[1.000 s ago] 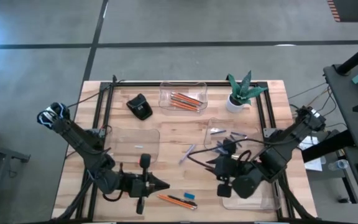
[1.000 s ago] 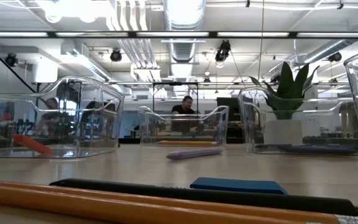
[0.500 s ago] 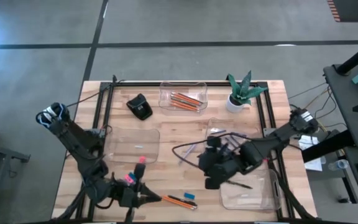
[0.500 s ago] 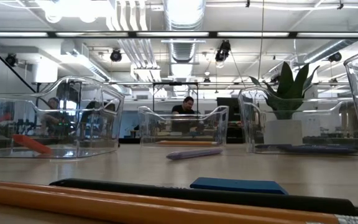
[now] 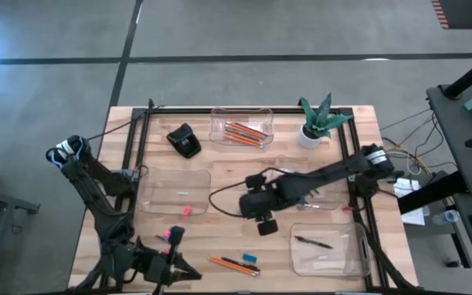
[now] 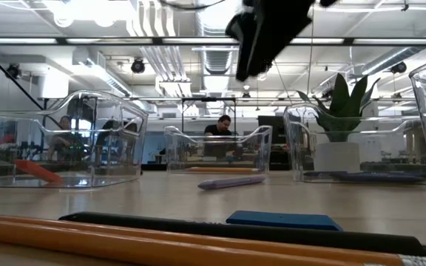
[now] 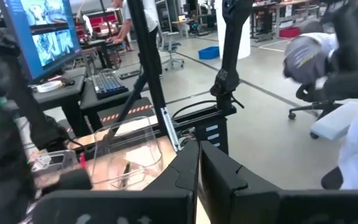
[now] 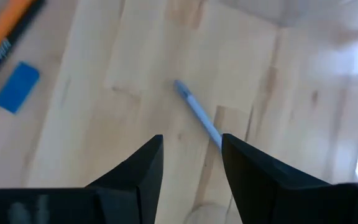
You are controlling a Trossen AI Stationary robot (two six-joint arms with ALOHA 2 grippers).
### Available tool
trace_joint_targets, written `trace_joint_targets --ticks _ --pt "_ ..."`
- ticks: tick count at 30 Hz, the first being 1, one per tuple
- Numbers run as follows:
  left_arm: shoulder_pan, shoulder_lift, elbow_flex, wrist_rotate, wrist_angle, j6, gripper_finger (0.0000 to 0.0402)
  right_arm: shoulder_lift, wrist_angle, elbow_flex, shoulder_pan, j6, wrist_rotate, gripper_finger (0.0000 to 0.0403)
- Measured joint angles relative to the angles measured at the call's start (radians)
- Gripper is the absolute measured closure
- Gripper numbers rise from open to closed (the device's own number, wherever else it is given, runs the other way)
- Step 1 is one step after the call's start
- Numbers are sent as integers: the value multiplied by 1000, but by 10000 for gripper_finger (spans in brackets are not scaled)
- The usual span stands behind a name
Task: Sort crayons/erasers/pens/pencils in bins
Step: Put the gray pen into the bottom transparent bin
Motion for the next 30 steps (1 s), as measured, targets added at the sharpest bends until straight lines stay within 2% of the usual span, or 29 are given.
trace_joint_targets --ticks 4,6,14,22,26,30 --pt "-16 0 0 0 0 -1 401 67 21 0 -56 -114 -128 248" --pt "-22 0 0 0 0 -1 401 105 37 0 -76 -161 -160 248" --pt "-31 -1 -1 0 -25 0 401 233 51 0 -141 -286 -166 248" --pt "-32 -1 -3 -1 -55 2 401 287 63 0 -181 -311 -182 250" --pt "-31 -1 -4 -2 -55 2 401 310 67 3 -190 -273 -184 271" --pt "-31 -1 -5 -2 -55 3 401 325 70 3 -190 -254 -173 319"
